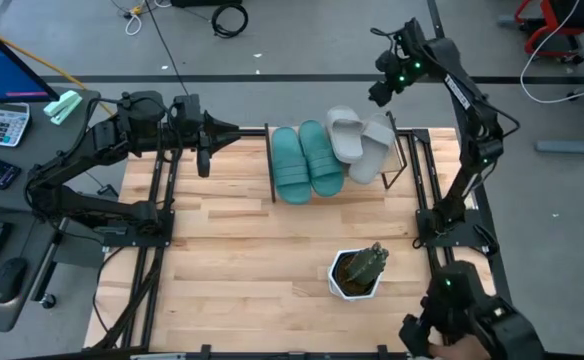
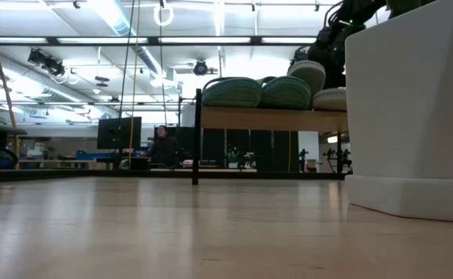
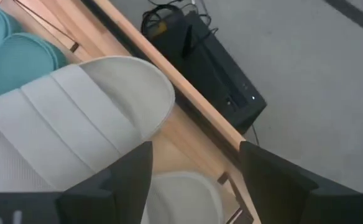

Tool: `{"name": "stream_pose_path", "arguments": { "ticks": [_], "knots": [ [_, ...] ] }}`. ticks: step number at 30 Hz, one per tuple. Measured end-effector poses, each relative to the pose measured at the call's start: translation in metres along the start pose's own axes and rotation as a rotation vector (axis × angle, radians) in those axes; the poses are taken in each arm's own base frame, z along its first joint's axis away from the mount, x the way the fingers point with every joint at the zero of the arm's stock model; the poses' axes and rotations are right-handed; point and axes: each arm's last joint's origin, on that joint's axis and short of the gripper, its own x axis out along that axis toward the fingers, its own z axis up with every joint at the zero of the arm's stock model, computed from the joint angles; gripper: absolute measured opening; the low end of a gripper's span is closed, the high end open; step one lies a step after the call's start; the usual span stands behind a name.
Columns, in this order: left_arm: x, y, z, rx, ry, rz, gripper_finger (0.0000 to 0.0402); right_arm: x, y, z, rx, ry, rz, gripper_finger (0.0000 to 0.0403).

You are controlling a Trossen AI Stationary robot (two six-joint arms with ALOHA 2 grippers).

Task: Pick and place slides into the shelf
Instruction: Adjust the slippers on the shelf

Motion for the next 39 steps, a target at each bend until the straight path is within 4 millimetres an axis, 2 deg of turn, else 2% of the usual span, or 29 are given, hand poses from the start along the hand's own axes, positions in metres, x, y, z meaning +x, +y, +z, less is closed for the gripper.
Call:
{"name": "stream_pose_path", "arguments": {
  "ticks": [6, 20, 28, 32, 39],
  "knots": [
    [0.0, 0.0, -0.001, 0.001, 0.006, 0.0, 0.0107, 0.012, -0.008, -0.008, 0.018, 0.111, -0.01, 0.0244],
    [0.0, 0.0, -0.003, 0.007, 0.036, -0.001, 0.0107, 0.021, -0.021, -0.017, -0.037, 0.163, -0.028, 0.024],
    [0.0, 0.0, -0.005, -0.001, 0.049, -0.001, 0.0107, 0.027, -0.02, -0.016, -0.028, 0.177, -0.004, 0.024],
    [0.0, 0.0, -0.005, -0.001, 0.054, -0.001, 0.0107, 0.029, -0.021, -0.018, -0.005, 0.182, 0.065, 0.024],
    [0.0, 0.0, -0.005, -0.001, 0.054, -0.001, 0.0107, 0.046, -0.027, -0.019, 0.001, 0.221, 0.1, 0.024]
  ]
}}
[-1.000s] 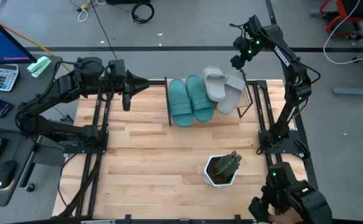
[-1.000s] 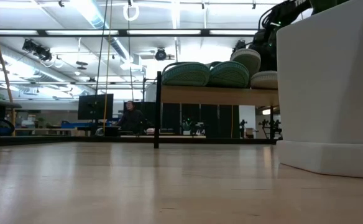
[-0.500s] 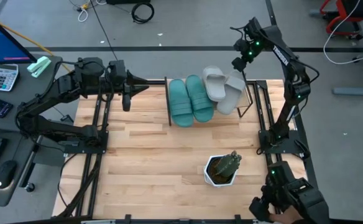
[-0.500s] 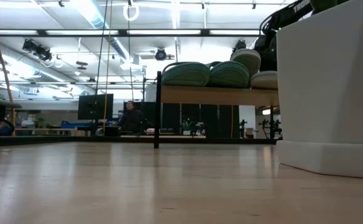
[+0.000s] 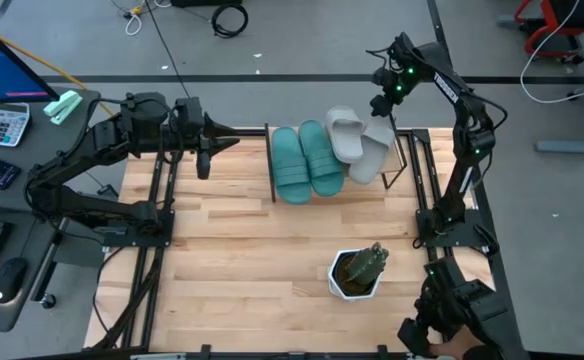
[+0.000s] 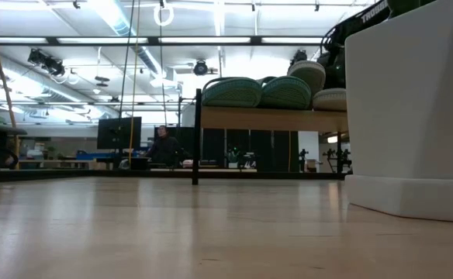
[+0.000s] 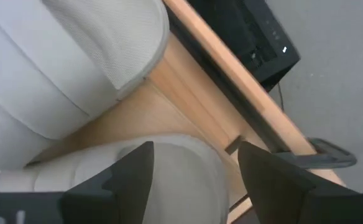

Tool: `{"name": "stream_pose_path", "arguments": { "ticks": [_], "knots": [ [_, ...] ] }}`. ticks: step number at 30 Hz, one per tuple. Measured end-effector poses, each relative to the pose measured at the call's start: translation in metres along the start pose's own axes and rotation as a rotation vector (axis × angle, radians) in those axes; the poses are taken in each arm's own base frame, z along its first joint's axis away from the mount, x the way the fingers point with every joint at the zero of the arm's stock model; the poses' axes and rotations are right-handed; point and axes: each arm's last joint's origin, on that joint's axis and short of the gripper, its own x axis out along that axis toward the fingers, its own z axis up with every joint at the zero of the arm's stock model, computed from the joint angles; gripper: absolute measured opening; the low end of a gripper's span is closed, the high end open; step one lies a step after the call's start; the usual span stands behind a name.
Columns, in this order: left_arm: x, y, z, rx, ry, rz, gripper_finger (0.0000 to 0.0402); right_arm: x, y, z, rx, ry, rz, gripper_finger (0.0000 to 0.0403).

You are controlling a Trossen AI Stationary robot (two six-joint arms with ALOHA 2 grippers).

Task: Pick and place slides into the shelf
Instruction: Adjust the slippers on the shelf

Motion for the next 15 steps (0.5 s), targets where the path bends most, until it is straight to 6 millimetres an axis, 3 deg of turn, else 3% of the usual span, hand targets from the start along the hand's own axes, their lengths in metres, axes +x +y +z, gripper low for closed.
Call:
{"name": "stream_pose_path", "arguments": {
  "ticks": [15],
  "knots": [
    [0.0, 0.0, -0.0015, -0.001, 0.016, 0.0, 0.0107, 0.0014, -0.0068, -0.0059, 0.045, 0.035, 0.043, 0.024]
  ]
}}
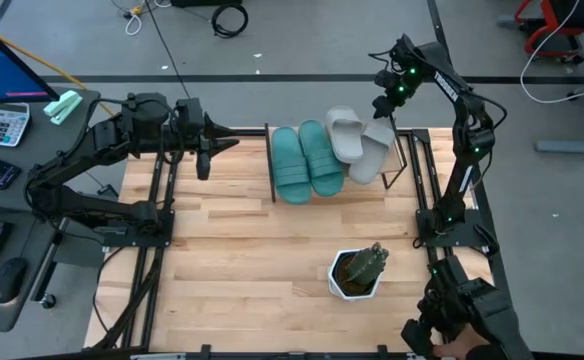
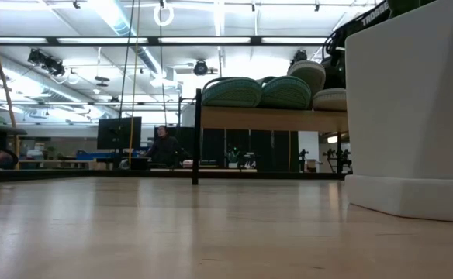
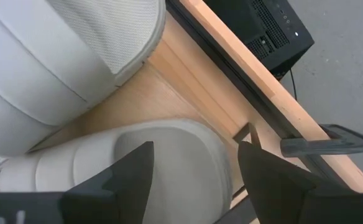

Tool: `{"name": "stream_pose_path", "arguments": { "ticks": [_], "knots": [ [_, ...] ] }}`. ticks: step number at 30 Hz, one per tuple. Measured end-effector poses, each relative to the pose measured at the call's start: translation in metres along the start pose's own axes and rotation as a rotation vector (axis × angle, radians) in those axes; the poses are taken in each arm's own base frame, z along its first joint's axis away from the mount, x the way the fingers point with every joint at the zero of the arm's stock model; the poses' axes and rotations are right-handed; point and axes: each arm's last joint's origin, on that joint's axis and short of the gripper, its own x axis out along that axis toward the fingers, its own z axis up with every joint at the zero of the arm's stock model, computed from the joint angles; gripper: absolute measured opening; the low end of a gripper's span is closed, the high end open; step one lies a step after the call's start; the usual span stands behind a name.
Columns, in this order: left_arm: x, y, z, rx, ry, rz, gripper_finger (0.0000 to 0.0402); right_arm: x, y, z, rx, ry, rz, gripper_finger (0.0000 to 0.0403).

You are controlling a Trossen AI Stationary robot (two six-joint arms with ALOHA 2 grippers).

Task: Pick and place slides into the shelf
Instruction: Adjust the slippers on the shelf

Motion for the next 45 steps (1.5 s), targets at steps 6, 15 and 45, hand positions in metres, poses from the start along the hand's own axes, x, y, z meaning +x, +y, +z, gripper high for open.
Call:
{"name": "stream_pose_path", "arguments": {
  "ticks": [6, 15, 45],
  "knots": [
    [0.0, 0.0, -0.002, -0.001, 0.018, -0.001, 0.0107, 0.002, -0.002, 0.0, 0.006, 0.001, 0.013, 0.024],
    [0.0, 0.0, -0.002, -0.001, 0.022, -0.001, 0.0107, 0.007, -0.005, 0.002, 0.006, 0.012, 0.018, 0.0234],
    [0.0, 0.0, -0.002, 0.025, 0.021, -0.001, 0.0107, 0.013, 0.007, 0.008, -0.145, 0.03, -0.026, 0.0004]
  ]
}}
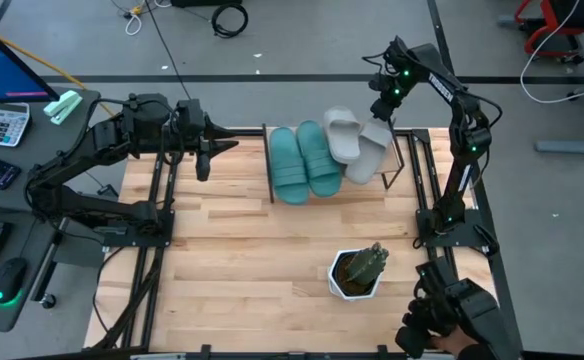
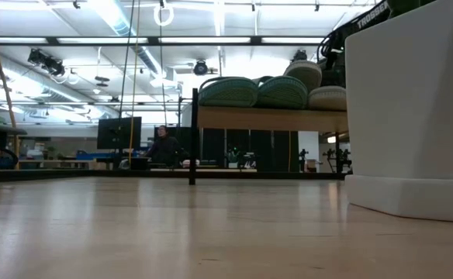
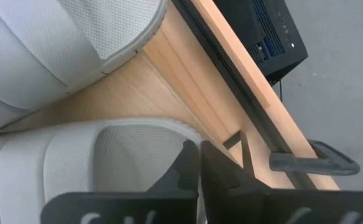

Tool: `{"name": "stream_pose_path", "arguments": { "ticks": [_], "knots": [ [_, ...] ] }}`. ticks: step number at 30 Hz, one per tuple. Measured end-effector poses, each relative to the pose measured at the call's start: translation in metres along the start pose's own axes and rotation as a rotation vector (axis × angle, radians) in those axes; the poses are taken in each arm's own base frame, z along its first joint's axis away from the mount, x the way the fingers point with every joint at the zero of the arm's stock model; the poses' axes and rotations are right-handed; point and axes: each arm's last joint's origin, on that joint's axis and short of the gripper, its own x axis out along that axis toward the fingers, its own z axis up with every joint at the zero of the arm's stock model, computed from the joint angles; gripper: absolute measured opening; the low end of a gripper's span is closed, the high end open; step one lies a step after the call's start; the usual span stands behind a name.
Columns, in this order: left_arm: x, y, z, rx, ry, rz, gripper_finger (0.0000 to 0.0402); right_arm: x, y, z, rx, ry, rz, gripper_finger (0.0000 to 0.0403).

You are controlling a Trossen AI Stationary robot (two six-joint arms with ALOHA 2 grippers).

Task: Pick and place slides into the shelf
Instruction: Adjust the slippers on the shelf

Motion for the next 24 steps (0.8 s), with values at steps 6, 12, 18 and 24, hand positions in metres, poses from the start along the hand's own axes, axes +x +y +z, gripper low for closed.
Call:
{"name": "stream_pose_path", "arguments": {
  "ticks": [6, 12, 18, 24],
  "knots": [
    [0.0, 0.0, 0.0, 0.001, 0.0, 0.0, 0.0107, 0.001, 0.0, 0.003, -0.023, -0.023, -0.004, 0.0002],
    [0.0, 0.0, 0.001, 0.002, -0.007, 0.0, 0.0107, 0.0, 0.0, 0.007, -0.046, -0.077, 0.019, 0.0001],
    [0.0, 0.0, 0.001, 0.002, -0.008, 0.0, 0.0107, 0.0, 0.002, 0.01, -0.075, -0.14, 0.091, 0.0],
    [0.0, 0.0, 0.002, 0.002, -0.016, 0.001, 0.0107, 0.002, 0.006, 0.017, -0.12, -0.177, 0.079, 0.0]
  ]
}}
